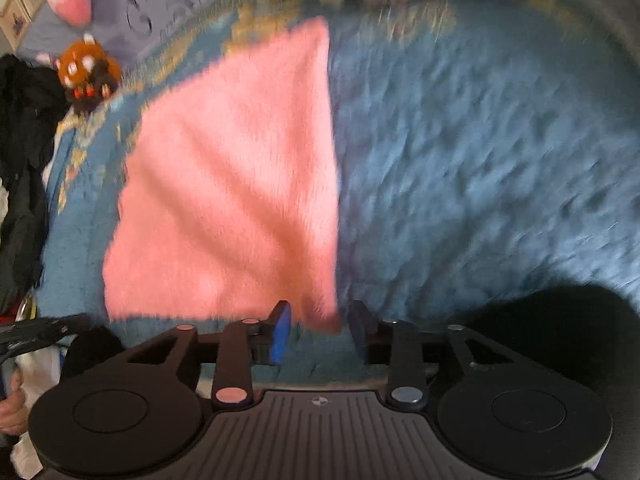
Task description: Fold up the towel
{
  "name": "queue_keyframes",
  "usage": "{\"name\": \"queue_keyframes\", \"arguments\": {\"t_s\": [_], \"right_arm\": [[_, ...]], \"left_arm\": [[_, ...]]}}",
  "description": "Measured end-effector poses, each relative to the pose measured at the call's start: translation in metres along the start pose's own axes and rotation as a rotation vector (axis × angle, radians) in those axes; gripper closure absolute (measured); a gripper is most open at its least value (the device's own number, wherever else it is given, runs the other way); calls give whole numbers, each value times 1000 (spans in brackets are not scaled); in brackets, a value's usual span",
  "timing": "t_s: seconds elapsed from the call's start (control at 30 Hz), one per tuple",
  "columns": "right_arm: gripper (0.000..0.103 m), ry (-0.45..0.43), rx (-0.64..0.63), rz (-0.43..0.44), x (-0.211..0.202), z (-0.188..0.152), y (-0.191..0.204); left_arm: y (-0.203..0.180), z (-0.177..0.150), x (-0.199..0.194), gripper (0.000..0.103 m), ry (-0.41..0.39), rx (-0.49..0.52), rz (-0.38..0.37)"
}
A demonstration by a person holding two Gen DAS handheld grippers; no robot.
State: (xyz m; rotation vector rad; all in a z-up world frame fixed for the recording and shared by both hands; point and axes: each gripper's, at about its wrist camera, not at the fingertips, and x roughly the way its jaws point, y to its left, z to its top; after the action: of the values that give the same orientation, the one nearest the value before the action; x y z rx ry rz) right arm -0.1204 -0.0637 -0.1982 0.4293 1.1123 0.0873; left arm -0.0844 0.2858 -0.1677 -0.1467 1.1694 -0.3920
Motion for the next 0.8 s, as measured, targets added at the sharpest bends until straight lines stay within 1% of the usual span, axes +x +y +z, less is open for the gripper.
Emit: {"name": "queue_keyframes", "arguments": {"t_s": [0.1, 0.13, 0.17, 0.2, 0.23, 0.27, 0.3, 0.37, 0.43, 0.47, 0.53, 0.57, 0.63, 0.7, 0.8], "right_arm": [[66, -107, -47, -15, -16, 8, 3], [60, -113, -53, -14, -15, 13, 5], [59, -118, -57, -13, -14, 19, 7], [59, -116, -54, -13, -10, 24, 8], [59, -114, -51, -13, -7, 29, 9], [59, -111, -41, -10, -3, 33, 8], [59, -109, -29, -7, -1, 36, 6], [59, -108, -15, 10, 0, 32, 1], [58, -108, -2, 28, 1, 29, -4], [57, -104, 6, 37, 2, 26, -7], [57, -92, 28, 57, 4, 21, -13], [57, -85, 43, 68, 6, 19, -16], [57, -87, 50, 92, 5, 19, -17], [54, -94, 44, 110, 4, 20, -16], [53, -69, 15, 98, 7, 18, -11]], "left_arm": [[-13, 12, -12, 92, -68, 38, -45], [-19, 19, -12, 80, -82, 58, -60], [-26, 25, -8, 63, -89, 81, -60], [-36, 31, -2, 56, -93, 99, -34], [-44, 37, 5, 46, -91, 113, -4], [-49, 41, 10, 39, -87, 120, 19], [-52, 45, 15, 37, -83, 120, 40], [-49, 47, 17, 27, -88, 99, 49], [-39, 44, 15, 19, -86, 73, 59], [-33, 42, 14, 16, -84, 60, 66], [-20, 36, 14, 16, -60, 46, 73], [-13, 32, 14, 16, -47, 41, 61], [-7, 23, 16, 16, -35, 36, 3], [-9, 21, 21, 18, -32, 48, -29], [-15, 22, 34, 22, -32, 54, -62]]}}
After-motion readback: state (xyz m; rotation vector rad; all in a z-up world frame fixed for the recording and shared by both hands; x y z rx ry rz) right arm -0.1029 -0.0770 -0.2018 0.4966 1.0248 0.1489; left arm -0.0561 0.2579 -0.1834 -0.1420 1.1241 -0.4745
